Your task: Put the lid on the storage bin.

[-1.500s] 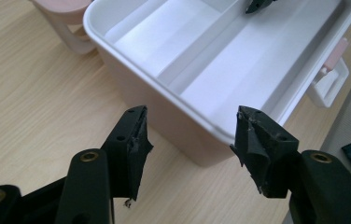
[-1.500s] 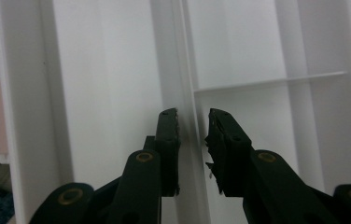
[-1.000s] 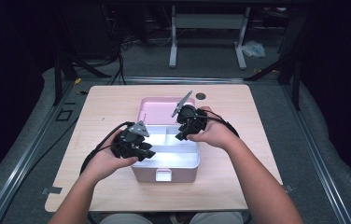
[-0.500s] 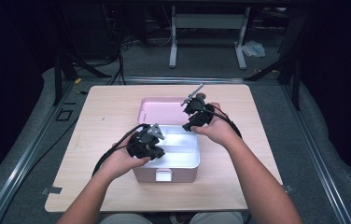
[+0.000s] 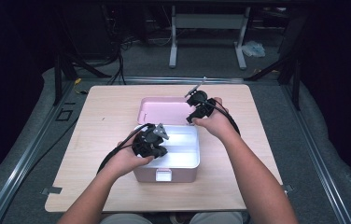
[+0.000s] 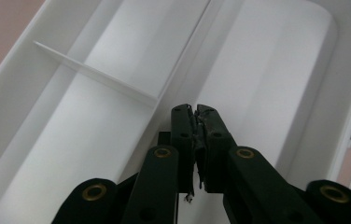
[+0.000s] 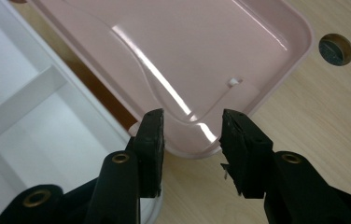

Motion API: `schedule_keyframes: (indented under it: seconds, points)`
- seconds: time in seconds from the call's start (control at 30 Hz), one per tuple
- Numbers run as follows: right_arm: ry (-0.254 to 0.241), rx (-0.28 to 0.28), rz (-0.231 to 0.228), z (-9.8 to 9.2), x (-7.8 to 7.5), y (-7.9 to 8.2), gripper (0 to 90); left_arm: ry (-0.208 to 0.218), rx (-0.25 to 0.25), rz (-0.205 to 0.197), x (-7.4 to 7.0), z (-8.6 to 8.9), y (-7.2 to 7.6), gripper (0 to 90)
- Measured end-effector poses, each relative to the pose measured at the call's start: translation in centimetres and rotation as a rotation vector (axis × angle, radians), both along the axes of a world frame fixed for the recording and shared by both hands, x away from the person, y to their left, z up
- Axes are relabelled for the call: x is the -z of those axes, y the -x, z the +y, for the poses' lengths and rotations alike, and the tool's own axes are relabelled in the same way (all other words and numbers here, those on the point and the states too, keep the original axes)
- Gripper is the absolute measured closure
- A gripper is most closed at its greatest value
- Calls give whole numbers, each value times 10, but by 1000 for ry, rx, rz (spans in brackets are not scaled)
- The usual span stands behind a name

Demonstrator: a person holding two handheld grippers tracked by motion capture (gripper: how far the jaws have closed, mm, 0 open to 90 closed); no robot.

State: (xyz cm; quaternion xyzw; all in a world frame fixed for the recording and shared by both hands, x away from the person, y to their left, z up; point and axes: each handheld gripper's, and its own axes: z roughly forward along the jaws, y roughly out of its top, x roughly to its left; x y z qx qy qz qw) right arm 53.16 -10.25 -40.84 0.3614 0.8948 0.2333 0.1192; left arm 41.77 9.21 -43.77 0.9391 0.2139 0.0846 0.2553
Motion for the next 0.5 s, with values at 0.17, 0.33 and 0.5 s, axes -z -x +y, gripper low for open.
schedule_keyframes:
  seconds: [0.17,0.33,0.5]
  points:
    - [9,79,-7,-6,1,-12,590,-10,-15,-13,0,-2,-3,856]
    - [7,139,-3,-10,8,-21,561,-6,-11,4,0,-2,-5,854]
    - [-10,189,4,-10,13,-30,541,-5,-16,4,0,-2,-3,886]
